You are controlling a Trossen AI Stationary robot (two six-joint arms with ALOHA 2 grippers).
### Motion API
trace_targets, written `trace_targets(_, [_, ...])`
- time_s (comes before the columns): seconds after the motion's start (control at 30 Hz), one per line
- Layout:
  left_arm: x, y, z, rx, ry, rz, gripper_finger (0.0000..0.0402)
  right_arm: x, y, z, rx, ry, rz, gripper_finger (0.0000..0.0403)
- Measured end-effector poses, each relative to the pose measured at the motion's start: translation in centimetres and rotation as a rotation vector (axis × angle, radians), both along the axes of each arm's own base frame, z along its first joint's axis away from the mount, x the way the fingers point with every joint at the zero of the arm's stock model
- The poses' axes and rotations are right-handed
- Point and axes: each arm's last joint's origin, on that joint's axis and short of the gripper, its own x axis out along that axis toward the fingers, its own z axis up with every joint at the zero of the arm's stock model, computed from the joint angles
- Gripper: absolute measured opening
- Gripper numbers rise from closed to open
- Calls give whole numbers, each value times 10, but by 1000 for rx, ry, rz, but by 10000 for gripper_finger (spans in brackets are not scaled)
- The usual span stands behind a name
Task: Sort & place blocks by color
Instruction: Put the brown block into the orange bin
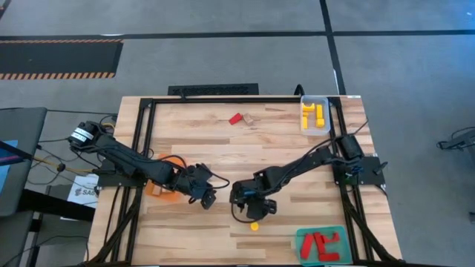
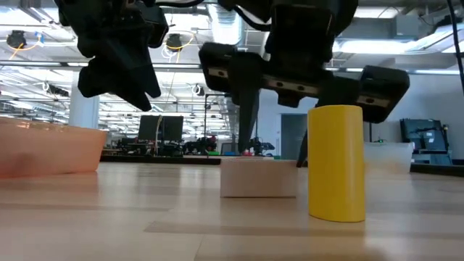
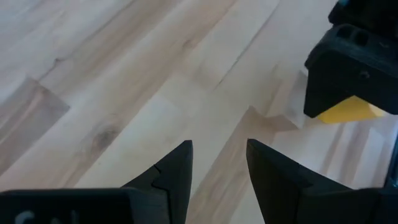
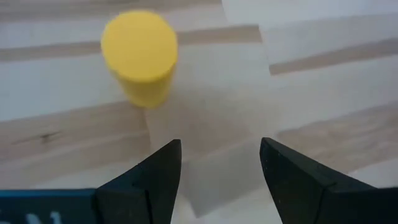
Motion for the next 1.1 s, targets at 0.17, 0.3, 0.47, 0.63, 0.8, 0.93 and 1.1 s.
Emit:
trace_targets(0.17, [1, 0, 1, 5, -13, 9, 137, -1, -7, -2, 9, 61, -60, 240])
trace_targets(0.3, [2, 0, 1, 6, -29, 25, 137, 1, -13, -2, 89, 146, -245, 240])
trace_targets(0.47, [2, 0, 2, -2, -35, 35, 137, 3, -22, -1, 176, 247, -446, 240])
trace_targets(0.63, [2, 0, 2, -2, -35, 35, 137, 5, -34, -2, 223, 306, -612, 240])
trace_targets(0.8, [2, 0, 2, 5, -35, 25, 137, 4, -46, 5, 261, 327, -651, 240])
trace_targets(0.93, [3, -1, 3, 39, -43, -61, 137, 0, -51, 31, 301, 268, -639, 240])
trace_targets(1.1, [9, -3, 7, 154, -107, -222, 137, -19, -57, 79, 383, 246, -662, 240])
